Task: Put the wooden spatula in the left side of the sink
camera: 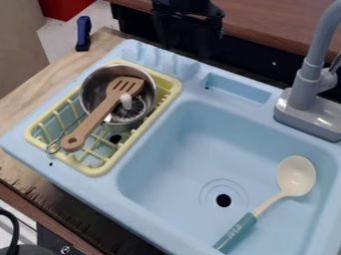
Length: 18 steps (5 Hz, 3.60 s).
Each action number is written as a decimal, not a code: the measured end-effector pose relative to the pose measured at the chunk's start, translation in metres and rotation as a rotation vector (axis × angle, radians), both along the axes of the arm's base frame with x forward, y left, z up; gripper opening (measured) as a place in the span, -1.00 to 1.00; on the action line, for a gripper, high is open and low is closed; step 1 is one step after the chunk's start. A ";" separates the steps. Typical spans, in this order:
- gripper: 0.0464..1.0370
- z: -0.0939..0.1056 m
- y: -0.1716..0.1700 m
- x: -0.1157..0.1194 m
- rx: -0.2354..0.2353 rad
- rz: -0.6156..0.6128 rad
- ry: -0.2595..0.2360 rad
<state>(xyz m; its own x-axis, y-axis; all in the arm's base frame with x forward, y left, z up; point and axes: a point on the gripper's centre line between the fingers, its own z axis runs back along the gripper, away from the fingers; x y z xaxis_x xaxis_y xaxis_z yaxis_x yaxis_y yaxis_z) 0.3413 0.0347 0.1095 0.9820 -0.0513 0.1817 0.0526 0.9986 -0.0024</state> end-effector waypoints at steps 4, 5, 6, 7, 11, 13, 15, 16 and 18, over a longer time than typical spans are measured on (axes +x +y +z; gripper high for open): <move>0.92 -0.002 0.020 -0.026 -0.006 0.017 0.089; 0.92 0.000 0.032 -0.050 0.021 0.028 0.072; 0.92 0.018 0.046 -0.065 0.030 0.073 0.039; 0.92 0.022 0.053 -0.084 -0.022 0.128 0.113; 0.92 -0.010 0.053 -0.148 0.020 0.296 0.199; 0.92 -0.021 0.051 -0.146 0.058 0.331 0.174; 0.92 -0.036 0.042 -0.146 0.037 0.229 0.171; 0.92 -0.045 0.040 -0.151 0.035 0.218 0.164; 0.85 -0.051 0.038 -0.146 0.072 0.230 0.160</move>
<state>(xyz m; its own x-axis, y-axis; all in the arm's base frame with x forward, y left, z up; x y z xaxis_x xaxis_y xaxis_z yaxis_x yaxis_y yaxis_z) 0.1953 0.0729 0.0589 0.9853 0.1687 0.0274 -0.1704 0.9822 0.0785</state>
